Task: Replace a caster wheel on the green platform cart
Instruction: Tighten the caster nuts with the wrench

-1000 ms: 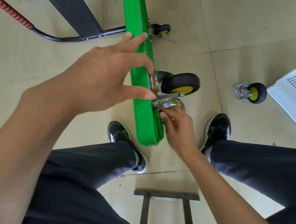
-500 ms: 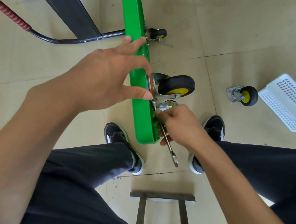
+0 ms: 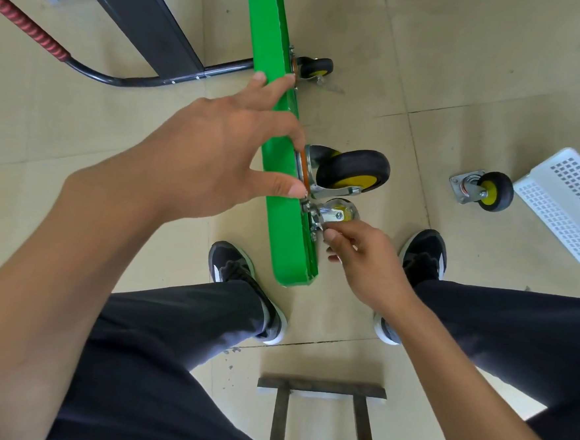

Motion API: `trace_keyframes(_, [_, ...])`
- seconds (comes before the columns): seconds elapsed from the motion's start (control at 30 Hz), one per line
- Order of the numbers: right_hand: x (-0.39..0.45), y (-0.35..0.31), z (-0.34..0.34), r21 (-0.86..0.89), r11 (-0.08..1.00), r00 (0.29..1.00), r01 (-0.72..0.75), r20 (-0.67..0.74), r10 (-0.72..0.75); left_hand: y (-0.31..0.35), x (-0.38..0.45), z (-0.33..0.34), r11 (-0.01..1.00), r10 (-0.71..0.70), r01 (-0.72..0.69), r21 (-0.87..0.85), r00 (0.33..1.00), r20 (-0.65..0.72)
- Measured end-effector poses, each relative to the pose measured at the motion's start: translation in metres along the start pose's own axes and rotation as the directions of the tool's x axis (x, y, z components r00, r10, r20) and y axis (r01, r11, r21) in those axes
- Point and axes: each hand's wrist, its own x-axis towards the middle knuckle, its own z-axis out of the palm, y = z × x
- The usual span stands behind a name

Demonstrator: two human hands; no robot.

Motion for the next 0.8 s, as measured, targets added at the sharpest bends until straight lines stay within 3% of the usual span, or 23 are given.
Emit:
trace_keyframes(0.13, [0.005,0.011,0.013,-0.048,0.991,0.989,0.124,-0.077,-0.128,-0.001,0.000,0.001,1.000,0.013,-0.013,0.010,1.000,-0.014])
trace_keyframes(0.27, [0.012,0.018,0.021,-0.104,0.975,0.977,0.196,-0.064,-0.203,-0.002,0.000,0.002,1.000,0.014,-0.014,0.009,1.000,-0.026])
trace_keyframes(0.57, [0.012,0.019,0.025,-0.037,0.969,0.967,0.245,-0.055,-0.247,-0.002,0.001,0.003,1.000,0.001,-0.001,0.020,1.000,-0.010])
trace_keyframes(0.8, [0.011,0.008,0.031,-0.108,0.971,0.967,0.213,-0.117,-0.225,-0.002,0.001,0.003,1.000,0.009,-0.009,0.026,1.000,-0.013])
